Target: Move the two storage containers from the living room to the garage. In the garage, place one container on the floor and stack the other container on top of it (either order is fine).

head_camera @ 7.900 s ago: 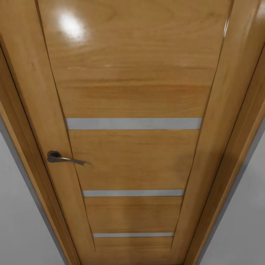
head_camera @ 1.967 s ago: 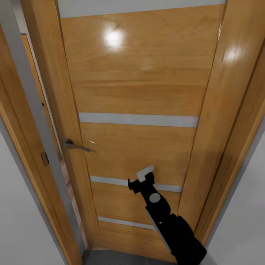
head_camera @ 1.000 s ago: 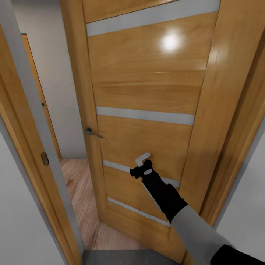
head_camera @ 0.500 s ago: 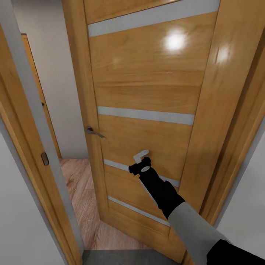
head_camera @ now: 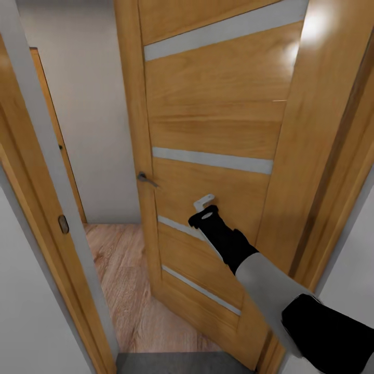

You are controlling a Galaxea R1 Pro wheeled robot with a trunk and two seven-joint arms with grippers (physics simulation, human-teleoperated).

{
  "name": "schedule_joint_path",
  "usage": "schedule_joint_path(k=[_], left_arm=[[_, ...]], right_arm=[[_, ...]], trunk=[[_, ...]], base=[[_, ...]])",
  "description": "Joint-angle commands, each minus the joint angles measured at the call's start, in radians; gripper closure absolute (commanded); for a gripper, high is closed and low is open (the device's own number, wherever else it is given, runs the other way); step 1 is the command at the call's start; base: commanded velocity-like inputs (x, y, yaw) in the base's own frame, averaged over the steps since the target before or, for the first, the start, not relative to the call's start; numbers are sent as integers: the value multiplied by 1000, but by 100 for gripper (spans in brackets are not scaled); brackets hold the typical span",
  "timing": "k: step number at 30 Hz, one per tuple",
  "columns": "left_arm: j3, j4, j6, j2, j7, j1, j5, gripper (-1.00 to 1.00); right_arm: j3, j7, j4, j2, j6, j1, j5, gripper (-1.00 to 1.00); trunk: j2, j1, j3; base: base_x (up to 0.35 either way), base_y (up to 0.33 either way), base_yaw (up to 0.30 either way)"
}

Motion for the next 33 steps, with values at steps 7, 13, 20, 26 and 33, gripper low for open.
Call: schedule_joint_path(k=[7,13,20,26,33], left_arm=[[2,-1,-1,-1,0,0,1,-100],[2,-1,-1,1,1,0,3,-100],[-1,-1,-1,2,2,0,2,-100],[-2,-1,-1,2,2,0,1,-100],[-3,-4,-1,2,2,0,1,-100]], right_arm=[[3,-7,77,0,6,-51,26,-100],[3,-8,76,0,6,-54,29,-100],[3,-5,-10,0,17,-53,29,-100],[4,1,-123,0,77,-49,28,-100],[3,1,-184,0,112,-46,-79,-100]], trunk=[[-1,0,-1],[-1,0,-1],[-1,0,-1],[-1,0,-1],[-1,0,-1]], base=[[0,0,0],[0,0,0],[0,0,0],[0,0,0],[0,0,0]])
